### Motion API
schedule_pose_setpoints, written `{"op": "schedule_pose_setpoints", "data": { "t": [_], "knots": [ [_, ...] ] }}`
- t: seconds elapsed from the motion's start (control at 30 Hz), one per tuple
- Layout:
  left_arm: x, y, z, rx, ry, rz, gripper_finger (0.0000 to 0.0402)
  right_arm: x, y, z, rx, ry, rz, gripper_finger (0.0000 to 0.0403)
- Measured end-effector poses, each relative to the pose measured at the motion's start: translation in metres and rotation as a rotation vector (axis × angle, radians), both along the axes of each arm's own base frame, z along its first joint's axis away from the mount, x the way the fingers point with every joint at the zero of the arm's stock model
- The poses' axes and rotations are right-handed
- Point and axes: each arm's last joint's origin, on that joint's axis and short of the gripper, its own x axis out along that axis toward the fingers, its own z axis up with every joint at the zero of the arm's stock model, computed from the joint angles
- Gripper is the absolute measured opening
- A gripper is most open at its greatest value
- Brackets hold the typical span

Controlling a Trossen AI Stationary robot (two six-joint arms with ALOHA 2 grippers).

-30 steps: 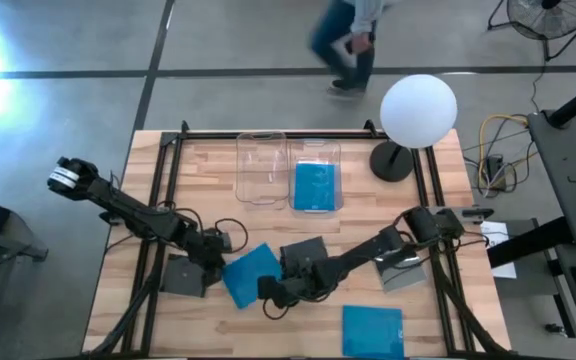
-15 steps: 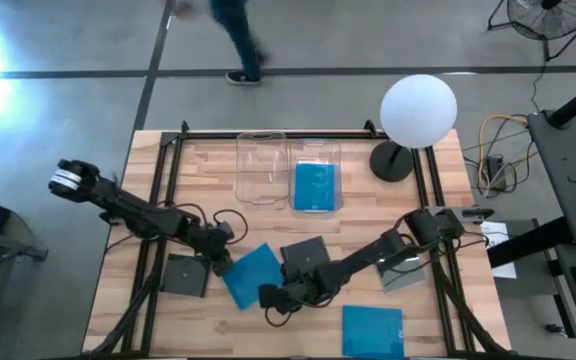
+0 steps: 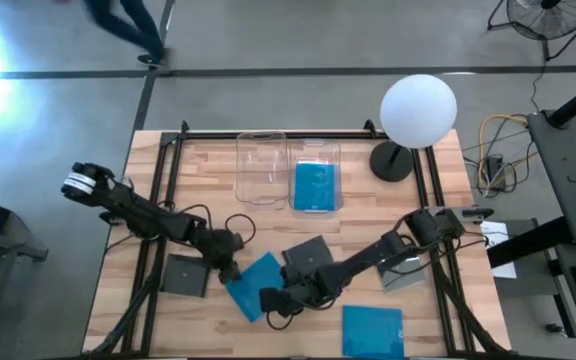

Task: Pick & place jewel cases by type
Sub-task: Put the top blue CD case into the right transparent bin

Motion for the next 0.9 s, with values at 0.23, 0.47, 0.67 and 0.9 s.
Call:
{"op": "schedule_pose_setpoints", "data": {
  "t": [0.23,0.47,0.67,0.9],
  "knots": [
    [0.011,-0.008,0.015,-0.144,-0.121,-0.112,0.0122,0.0,0.0,-0.002,-0.021,0.009,0.072,0.0219],
    [0.013,-0.008,0.017,-0.104,-0.051,-0.118,0.0122,-0.003,0.001,-0.005,-0.009,0.027,0.109,0.0219],
    [0.001,-0.004,0.013,0.097,0.112,-0.035,0.0122,-0.003,0.002,-0.005,-0.006,0.026,0.11,0.0219],
    [-0.001,-0.002,0.012,0.126,0.148,0.028,0.0122,-0.002,0.001,-0.005,-0.005,0.011,0.111,0.0219]
  ]
}}
